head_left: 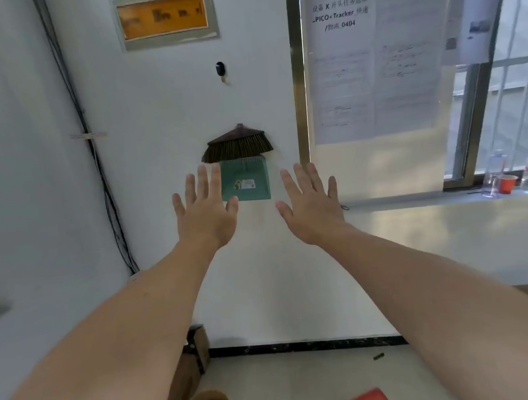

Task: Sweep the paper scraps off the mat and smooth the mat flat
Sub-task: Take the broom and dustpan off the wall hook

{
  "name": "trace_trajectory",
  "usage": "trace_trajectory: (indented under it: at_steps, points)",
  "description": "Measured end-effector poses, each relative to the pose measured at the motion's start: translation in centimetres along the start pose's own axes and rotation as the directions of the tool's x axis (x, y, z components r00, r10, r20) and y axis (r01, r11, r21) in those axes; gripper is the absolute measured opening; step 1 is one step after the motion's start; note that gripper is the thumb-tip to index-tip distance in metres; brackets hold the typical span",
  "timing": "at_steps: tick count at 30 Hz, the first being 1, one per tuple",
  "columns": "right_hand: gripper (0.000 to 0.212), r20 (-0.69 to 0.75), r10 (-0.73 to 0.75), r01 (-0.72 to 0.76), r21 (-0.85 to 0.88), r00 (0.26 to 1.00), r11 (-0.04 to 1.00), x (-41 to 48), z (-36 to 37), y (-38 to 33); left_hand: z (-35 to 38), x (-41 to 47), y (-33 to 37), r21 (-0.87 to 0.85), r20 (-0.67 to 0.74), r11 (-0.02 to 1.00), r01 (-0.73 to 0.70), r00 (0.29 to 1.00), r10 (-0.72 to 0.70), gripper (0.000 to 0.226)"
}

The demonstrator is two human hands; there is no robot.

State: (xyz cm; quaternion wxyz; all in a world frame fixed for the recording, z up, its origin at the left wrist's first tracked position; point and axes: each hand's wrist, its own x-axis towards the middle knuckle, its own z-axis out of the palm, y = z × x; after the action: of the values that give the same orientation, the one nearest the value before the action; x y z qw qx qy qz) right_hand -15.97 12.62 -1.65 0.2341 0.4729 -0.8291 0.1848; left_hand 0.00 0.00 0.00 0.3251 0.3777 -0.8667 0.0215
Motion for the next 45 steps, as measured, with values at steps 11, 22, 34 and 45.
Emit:
trace_trajectory:
  at_steps: [11, 22, 34, 45]
  points:
    - [0.065, 0.031, 0.01, -0.008, -0.075, 0.999, 0.997, 4.9, 3.5, 0.4, 4.7, 4.8, -2.3, 0.025, 0.056, 1.0, 0.009, 0.998, -0.01, 0.067]
    - [0.064, 0.018, -0.028, 0.028, -0.003, 0.999, 1.0, 14.2, 6.0, 3.3, 8.1, 12.8, -2.3, 0.003, 0.026, 0.998, 0.057, 0.998, -0.057, 0.067]
    - [0.062, 0.022, -0.031, 0.029, 0.09, 0.999, 0.996, 26.2, 13.1, 1.7, 14.8, 23.1, -8.2, -0.009, 0.043, 0.996, 0.091, 0.995, -0.091, 0.065]
    - [0.062, 0.043, 0.024, -0.028, 0.078, 0.999, 0.997, 43.7, 22.4, -0.9, 23.9, 39.6, -15.1, -0.19, 0.253, 0.971, 0.142, 0.963, -0.091, 0.063]
